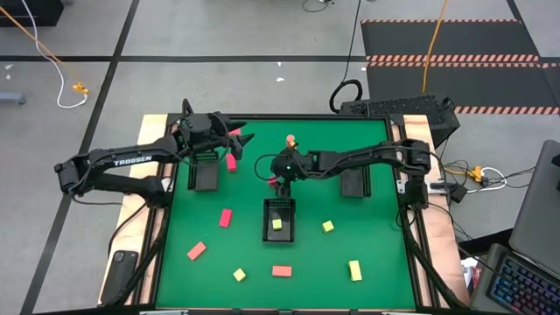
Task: Sort & place blocks by color
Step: Put the red block into the top right black basket
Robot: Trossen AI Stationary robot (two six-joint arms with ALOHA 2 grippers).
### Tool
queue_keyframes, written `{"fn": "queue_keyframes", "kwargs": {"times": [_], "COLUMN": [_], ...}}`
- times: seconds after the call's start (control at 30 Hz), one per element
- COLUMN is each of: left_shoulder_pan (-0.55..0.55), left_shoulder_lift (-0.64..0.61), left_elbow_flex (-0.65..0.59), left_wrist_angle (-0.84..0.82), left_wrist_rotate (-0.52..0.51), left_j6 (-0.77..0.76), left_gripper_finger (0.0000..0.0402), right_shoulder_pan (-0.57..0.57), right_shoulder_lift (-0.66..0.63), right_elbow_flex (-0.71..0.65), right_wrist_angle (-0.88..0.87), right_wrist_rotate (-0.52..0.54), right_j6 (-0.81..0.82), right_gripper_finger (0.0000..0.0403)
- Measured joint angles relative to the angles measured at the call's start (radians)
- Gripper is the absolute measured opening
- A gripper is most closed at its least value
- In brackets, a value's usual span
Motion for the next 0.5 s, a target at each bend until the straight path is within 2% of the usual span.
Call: {"fn": "queue_keyframes", "kwargs": {"times": [0.5], "left_shoulder_pan": [-0.002], "left_shoulder_lift": [-0.019], "left_elbow_flex": [0.000], "left_wrist_angle": [0.000], "left_wrist_rotate": [0.011], "left_j6": [-0.001], "left_gripper_finger": [0.0282], "right_shoulder_pan": [0.003], "right_shoulder_lift": [0.042], "right_elbow_flex": [0.000], "right_wrist_angle": [-0.003], "right_wrist_rotate": [0.054], "right_j6": [0.014], "right_gripper_finger": [0.0297]}}
